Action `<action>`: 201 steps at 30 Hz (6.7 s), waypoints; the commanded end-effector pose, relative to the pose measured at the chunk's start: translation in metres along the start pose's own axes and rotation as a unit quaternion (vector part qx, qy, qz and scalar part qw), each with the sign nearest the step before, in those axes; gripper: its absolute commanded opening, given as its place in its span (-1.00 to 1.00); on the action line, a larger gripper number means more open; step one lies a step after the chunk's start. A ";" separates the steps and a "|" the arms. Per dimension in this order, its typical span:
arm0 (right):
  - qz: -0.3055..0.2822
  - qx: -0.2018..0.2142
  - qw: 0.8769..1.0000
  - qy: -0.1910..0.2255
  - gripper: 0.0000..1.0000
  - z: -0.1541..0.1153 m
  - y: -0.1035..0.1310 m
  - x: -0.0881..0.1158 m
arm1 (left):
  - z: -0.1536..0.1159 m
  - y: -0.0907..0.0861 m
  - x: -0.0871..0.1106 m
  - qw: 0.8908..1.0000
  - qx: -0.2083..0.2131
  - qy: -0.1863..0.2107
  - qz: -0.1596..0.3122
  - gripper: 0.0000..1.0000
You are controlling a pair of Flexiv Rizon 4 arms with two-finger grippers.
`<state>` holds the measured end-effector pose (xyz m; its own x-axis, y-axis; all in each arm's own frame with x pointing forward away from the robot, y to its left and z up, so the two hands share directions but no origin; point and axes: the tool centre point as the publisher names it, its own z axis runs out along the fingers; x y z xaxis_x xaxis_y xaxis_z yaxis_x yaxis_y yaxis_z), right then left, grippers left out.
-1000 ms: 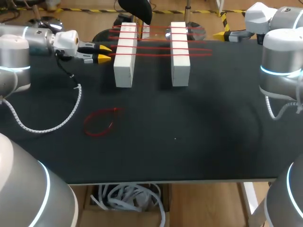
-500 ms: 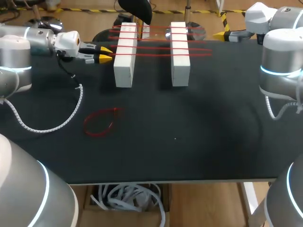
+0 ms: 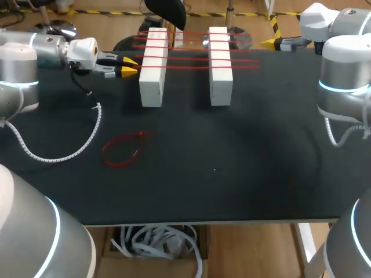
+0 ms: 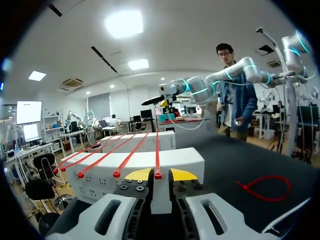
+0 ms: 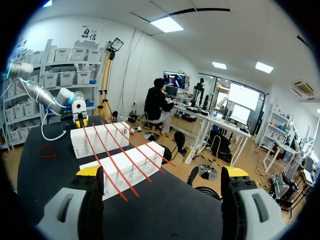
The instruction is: Grab the tape and strap the tape.
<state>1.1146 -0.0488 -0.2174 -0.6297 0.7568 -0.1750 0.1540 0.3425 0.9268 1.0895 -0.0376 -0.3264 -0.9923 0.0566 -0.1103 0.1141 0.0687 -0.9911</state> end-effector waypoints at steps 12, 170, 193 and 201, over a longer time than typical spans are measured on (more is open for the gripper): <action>0.000 0.001 1.000 0.001 1.00 0.000 0.000 0.000 | 0.001 0.001 -0.002 1.000 0.004 0.003 0.000 -1.00; 0.000 0.001 1.000 0.001 1.00 0.000 0.000 0.000 | -0.013 -0.323 0.091 0.946 0.317 0.066 0.000 -1.00; 0.000 0.001 1.000 0.001 1.00 0.000 0.000 0.000 | -0.019 -0.358 0.112 0.954 0.299 0.001 -0.003 -1.00; 0.000 0.001 1.000 0.001 1.00 0.000 0.000 0.000 | -0.006 -0.361 0.110 0.950 0.311 0.013 -0.005 -1.00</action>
<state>1.1146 -0.0488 -0.2174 -0.6298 0.7568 -0.1750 0.1538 0.3423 0.9269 0.9399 -0.0463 0.0196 -0.9904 0.0858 -0.1080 0.0464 -0.5300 -0.8467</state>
